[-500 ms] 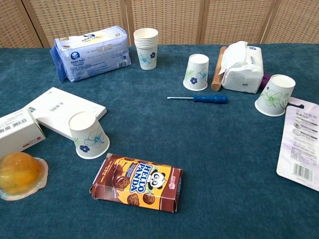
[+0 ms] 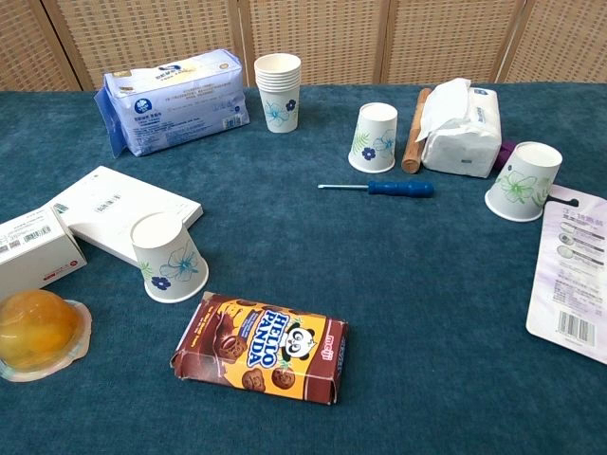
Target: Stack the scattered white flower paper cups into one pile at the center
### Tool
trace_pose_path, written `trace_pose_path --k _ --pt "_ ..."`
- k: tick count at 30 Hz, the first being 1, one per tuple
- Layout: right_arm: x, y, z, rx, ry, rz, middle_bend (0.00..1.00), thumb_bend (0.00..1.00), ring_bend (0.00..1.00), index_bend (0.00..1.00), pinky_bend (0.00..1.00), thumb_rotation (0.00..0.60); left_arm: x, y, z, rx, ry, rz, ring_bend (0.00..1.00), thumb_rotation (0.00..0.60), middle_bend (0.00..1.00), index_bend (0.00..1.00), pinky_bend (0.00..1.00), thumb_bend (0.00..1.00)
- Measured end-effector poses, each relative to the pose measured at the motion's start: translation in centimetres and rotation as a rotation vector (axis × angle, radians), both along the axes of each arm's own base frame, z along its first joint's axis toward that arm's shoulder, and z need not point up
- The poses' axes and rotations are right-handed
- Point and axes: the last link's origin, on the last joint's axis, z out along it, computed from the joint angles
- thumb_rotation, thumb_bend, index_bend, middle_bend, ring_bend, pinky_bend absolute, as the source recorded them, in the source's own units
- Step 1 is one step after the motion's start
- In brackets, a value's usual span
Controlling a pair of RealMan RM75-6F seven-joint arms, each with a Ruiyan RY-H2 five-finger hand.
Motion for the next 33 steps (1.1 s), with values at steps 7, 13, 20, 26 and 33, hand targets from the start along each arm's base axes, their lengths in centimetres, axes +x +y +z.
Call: trace_pose_path --k 7,13,20,26,33 --pt "0.4 -0.7 -0.3 0.015 -0.002 0.014 0.01 0.36 0.00 0.00 0.00 0.600 0.1 0.1 0.2 0.005 0.005 -0.001 0.00 0.600 0.03 0.05 0.05 0.45" --pt "0.9 -1.3 -0.7 0.029 -0.009 0.025 0.01 0.36 0.00 0.00 0.00 0.600 0.2 0.3 0.2 -0.002 0.002 -0.006 0.00 0.600 0.03 0.05 0.05 0.45" --pt "1.5 -3.0 -1.7 0.089 -0.021 0.035 0.02 0.37 0.00 0.00 0.13 0.600 0.4 0.8 0.0 -0.015 0.008 -0.016 0.00 0.600 0.03 0.05 0.05 0.45" --pt "2.3 -4.4 -2.9 0.158 -0.031 0.043 0.00 0.32 0.00 0.00 0.17 0.600 0.6 1.2 -0.1 -0.024 0.014 -0.024 0.00 0.600 0.03 0.05 0.05 0.45" --pt "3.2 -6.2 -4.2 0.245 -0.026 0.045 0.00 0.28 0.00 0.00 0.24 0.600 0.9 1.6 -0.2 -0.027 0.012 -0.032 0.00 0.600 0.03 0.05 0.05 0.45"
